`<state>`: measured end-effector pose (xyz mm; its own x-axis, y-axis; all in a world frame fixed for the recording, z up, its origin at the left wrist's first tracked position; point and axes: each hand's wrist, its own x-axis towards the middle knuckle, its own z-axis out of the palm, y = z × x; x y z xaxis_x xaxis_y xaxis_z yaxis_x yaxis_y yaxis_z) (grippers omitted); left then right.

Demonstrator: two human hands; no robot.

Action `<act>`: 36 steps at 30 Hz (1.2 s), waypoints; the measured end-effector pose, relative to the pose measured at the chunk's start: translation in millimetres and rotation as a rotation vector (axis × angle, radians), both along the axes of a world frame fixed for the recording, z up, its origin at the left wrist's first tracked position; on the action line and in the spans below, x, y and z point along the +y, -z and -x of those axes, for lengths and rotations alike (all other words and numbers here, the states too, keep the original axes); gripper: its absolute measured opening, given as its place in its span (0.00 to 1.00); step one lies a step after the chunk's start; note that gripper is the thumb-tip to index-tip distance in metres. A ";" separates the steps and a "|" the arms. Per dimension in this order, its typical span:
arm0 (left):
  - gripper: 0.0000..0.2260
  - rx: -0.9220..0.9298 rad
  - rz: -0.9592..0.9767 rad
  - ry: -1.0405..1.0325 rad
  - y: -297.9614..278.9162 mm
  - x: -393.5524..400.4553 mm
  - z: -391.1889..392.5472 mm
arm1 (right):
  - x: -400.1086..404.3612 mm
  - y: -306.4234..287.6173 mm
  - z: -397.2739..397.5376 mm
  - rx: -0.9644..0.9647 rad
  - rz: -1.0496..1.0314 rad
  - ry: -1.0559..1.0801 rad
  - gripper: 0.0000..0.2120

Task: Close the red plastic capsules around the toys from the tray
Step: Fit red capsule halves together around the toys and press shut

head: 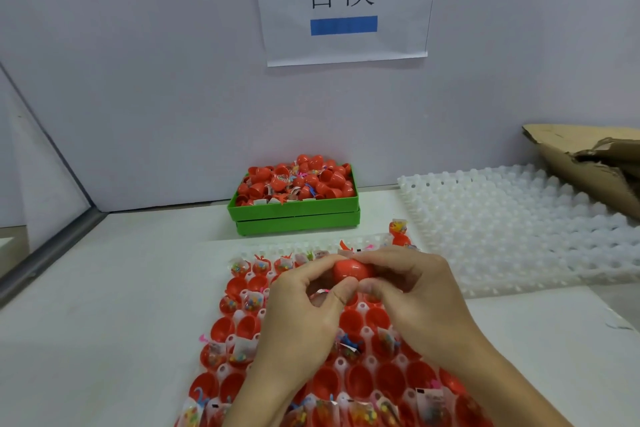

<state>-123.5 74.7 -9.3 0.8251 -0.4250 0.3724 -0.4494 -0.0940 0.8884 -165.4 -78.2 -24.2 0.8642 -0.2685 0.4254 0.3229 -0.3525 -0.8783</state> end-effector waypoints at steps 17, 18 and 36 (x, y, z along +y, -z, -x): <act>0.10 0.192 0.115 0.116 1.1 6.8 -4.1 | 4.2 -7.6 8.6 -0.015 -0.084 -0.016 0.20; 0.09 0.208 0.129 0.119 0.7 7.3 -4.2 | 4.8 -7.9 8.8 -0.010 -0.103 -0.032 0.20; 0.12 0.351 0.066 -0.096 -99.6 -47.8 -167.6 | -36.8 -114.7 -165.2 -0.045 0.524 0.017 0.10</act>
<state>44.1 26.8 90.3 0.9425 -0.3236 0.0834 -0.1078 -0.0580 0.9925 -0.3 -115.0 90.5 0.8396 -0.0236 0.5428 0.3464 -0.7464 -0.5683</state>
